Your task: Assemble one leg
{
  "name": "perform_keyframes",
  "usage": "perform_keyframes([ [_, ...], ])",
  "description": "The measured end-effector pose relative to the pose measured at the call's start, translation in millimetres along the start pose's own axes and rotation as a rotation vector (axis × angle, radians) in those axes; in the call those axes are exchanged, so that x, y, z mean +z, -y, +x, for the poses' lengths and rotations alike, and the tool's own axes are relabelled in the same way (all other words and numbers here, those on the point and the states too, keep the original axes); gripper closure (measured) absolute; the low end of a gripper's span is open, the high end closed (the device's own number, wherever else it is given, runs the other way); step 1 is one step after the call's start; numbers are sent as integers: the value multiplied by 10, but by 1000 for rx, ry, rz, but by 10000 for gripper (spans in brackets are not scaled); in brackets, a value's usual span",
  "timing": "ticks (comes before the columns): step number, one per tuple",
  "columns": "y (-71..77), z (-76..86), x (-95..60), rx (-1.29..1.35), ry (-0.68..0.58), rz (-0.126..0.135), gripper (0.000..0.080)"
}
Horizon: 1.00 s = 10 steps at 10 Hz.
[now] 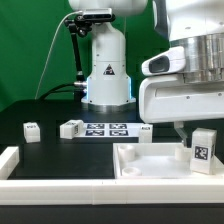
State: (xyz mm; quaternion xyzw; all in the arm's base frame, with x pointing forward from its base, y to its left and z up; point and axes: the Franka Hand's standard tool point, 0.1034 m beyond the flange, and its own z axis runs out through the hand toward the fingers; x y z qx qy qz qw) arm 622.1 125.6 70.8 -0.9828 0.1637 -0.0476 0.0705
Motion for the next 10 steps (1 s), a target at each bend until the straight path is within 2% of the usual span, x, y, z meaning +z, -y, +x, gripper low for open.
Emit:
perform_keyframes([
  [1, -59, 18, 2, 36, -2, -7, 460],
  [2, -55, 14, 4, 74, -2, -7, 502],
  [4, -60, 14, 5, 95, -2, -6, 503],
  [7, -68, 1, 13, 569, -10, 6, 503],
  [10, -68, -4, 22, 1006, 8, 43, 503],
])
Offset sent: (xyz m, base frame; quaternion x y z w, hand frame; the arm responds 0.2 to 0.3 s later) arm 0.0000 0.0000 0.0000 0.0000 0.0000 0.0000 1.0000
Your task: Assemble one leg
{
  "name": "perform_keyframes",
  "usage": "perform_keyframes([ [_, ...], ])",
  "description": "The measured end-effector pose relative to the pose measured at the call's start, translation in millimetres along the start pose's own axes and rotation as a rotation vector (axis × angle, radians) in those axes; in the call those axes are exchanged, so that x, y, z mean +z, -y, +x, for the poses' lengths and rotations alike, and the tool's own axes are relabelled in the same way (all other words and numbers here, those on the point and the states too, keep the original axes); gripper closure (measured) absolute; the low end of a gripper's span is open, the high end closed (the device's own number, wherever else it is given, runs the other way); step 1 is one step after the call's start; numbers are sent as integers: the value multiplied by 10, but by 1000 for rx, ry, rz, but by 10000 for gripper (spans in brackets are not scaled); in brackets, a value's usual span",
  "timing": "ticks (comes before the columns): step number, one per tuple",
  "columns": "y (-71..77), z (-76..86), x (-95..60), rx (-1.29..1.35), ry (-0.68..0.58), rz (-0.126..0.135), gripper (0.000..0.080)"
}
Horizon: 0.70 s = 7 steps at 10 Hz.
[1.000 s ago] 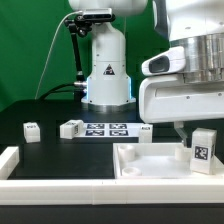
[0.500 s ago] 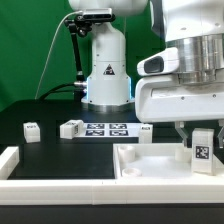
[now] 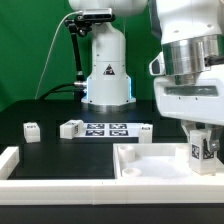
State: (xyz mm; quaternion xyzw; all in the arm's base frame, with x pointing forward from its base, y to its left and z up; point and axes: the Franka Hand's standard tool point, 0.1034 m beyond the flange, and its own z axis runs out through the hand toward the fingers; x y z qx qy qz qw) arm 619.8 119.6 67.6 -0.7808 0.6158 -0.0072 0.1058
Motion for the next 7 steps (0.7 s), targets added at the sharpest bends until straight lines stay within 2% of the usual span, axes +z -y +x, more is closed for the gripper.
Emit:
perform_keyframes([
  [1, 0, -15, 2, 94, 10, 3, 503],
  [2, 5, -59, 7, 327, 23, 10, 503],
  [4, 0, -98, 17, 612, 50, 13, 504],
  [6, 0, -96, 17, 819, 58, 11, 504],
  [7, 12, -90, 18, 894, 73, 21, 504],
])
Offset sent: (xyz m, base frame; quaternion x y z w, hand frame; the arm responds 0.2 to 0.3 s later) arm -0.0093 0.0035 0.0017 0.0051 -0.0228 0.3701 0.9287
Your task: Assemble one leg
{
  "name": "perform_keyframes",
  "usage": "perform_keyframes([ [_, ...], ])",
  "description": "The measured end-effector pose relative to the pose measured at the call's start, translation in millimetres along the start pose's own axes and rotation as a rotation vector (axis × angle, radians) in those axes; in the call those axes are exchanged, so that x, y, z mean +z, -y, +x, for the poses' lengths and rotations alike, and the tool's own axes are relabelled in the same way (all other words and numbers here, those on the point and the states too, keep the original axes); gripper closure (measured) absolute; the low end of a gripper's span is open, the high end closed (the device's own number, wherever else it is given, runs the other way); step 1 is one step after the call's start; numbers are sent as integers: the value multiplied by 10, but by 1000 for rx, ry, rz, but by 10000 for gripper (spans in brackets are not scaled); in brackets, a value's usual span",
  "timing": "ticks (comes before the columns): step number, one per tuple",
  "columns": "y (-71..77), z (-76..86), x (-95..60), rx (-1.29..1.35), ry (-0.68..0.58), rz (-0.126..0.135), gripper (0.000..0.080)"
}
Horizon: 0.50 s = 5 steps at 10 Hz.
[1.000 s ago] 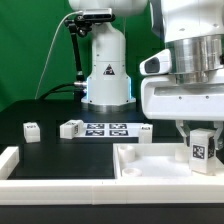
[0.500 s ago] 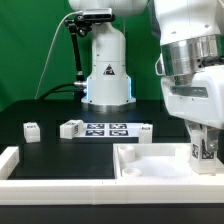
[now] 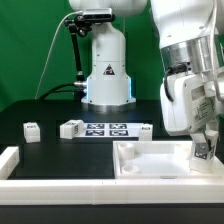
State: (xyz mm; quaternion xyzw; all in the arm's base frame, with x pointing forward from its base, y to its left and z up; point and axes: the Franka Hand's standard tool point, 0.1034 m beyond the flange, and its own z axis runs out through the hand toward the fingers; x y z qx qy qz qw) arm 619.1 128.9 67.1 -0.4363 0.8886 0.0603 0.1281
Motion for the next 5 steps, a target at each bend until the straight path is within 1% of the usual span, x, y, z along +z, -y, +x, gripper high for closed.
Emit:
perform_keyframes([
  [1, 3, 0, -1, 30, 9, 1, 504],
  [2, 7, 3, -2, -44, 9, 3, 504],
  [3, 6, 4, -1, -76, 9, 3, 416],
  [4, 6, 8, 4, -131, 7, 3, 416],
  [5, -2, 3, 5, -268, 1, 2, 214],
])
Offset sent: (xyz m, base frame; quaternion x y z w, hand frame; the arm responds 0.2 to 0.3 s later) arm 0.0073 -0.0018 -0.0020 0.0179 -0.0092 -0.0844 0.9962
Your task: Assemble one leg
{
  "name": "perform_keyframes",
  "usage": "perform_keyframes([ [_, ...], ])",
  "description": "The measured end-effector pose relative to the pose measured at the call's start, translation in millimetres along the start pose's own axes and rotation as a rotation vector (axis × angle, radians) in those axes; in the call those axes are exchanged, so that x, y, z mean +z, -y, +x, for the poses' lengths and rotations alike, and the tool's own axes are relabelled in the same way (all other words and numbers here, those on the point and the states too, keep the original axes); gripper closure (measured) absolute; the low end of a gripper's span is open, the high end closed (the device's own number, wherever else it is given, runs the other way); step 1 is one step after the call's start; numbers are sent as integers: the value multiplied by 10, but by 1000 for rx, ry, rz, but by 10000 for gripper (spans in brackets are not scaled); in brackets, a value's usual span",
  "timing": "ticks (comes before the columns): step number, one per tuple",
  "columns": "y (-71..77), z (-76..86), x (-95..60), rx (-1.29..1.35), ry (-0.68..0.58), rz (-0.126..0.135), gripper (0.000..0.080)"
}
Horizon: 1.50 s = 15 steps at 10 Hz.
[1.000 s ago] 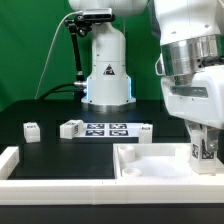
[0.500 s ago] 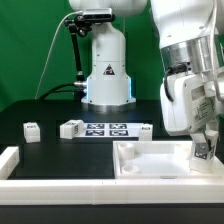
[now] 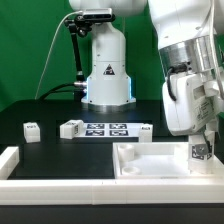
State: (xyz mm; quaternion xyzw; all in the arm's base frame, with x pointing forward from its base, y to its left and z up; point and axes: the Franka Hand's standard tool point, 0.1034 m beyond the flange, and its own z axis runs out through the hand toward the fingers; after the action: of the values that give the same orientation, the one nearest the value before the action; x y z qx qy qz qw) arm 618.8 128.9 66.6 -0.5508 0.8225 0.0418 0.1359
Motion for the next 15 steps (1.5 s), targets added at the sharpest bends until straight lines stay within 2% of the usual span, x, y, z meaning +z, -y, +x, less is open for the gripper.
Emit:
perform_keyframes([
  [1, -4, -14, -5, -129, -7, 0, 214],
  [2, -9, -21, -13, -253, -11, -5, 164],
  [3, -18, -11, -14, -425, -22, -21, 152],
  [6, 16, 49, -18, -838, -48, -44, 150],
  [10, 71, 41, -50, -1385, -83, -72, 150],
  [11, 101, 59, -57, -1511, -91, -65, 150],
  [13, 106, 69, -56, -1546, -91, -66, 150],
  [14, 106, 69, -56, -1546, -91, -66, 207],
  [15, 106, 69, -56, -1546, -91, -66, 207],
])
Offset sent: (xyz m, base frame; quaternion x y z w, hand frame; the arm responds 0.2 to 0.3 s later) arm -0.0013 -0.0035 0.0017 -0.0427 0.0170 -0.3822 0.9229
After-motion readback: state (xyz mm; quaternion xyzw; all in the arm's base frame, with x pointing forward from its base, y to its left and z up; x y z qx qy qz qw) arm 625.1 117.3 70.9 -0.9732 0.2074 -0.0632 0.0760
